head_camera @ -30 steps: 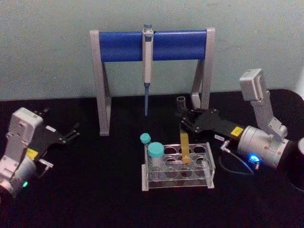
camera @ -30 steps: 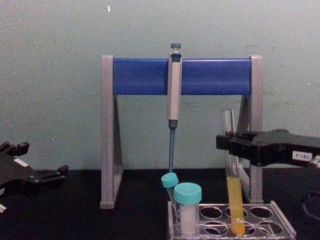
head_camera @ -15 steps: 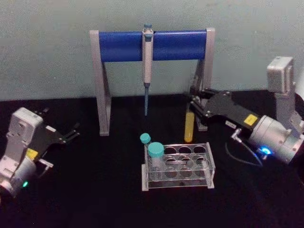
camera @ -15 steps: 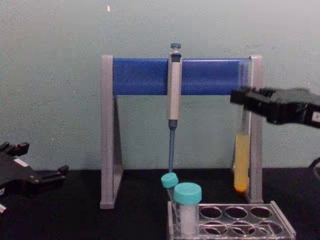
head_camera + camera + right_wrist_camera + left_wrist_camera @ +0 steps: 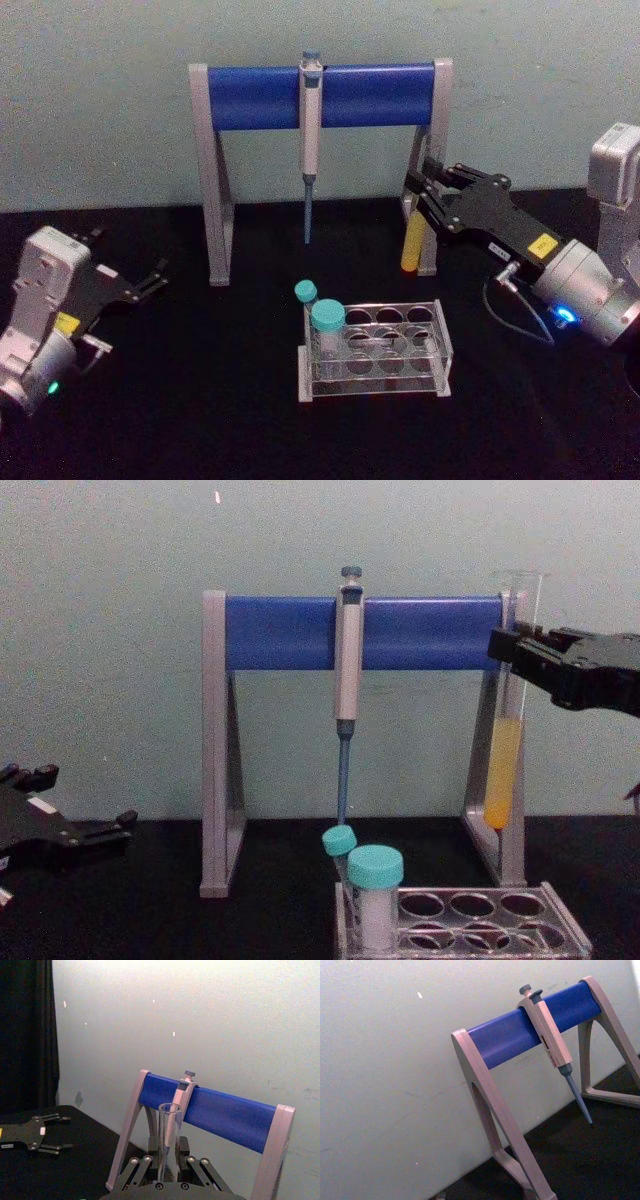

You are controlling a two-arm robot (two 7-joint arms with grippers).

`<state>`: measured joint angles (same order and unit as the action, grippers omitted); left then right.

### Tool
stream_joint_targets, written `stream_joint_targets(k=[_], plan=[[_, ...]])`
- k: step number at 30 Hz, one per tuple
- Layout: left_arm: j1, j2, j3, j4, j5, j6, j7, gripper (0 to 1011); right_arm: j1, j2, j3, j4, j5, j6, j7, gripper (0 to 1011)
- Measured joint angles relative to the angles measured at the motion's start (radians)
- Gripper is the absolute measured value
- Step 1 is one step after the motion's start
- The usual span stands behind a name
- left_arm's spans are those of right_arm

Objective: Pick up the test tube from the test tube rack, shake it, then place it back into the test tube rack.

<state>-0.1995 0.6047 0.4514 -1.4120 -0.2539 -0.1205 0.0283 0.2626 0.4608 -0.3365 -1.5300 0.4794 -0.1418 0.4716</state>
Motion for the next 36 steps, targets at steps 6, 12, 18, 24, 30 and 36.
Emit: stream_joint_targets(k=[6, 12, 18, 24, 30, 36], plan=[[0.000, 0.000, 0.000, 0.000, 0.000, 0.000, 0.000, 1001, 0.002, -0.021, 0.006, 0.017, -0.020, -0.009, -0.003, 229], [0.000, 0.000, 0.000, 0.000, 0.000, 0.000, 0.000, 1001, 0.023, -0.039, -0.003, 0.044, -0.009, -0.020, 0.051, 229], [0.000, 0.000, 0.000, 0.000, 0.000, 0.000, 0.000, 1001, 0.032, -0.016, -0.017, 0.041, 0.051, 0.007, 0.138, 229], [0.000, 0.000, 0.000, 0.000, 0.000, 0.000, 0.000, 1001, 0.023, 0.040, -0.025, 0.000, 0.123, 0.068, 0.209, 229], [0.000, 0.000, 0.000, 0.000, 0.000, 0.000, 0.000, 1001, -0.021, 0.110, -0.022, -0.068, 0.143, 0.115, 0.212, 229], [0.000, 0.000, 0.000, 0.000, 0.000, 0.000, 0.000, 1001, -0.078, 0.188, 0.000, -0.147, 0.118, 0.144, 0.132, 229]])
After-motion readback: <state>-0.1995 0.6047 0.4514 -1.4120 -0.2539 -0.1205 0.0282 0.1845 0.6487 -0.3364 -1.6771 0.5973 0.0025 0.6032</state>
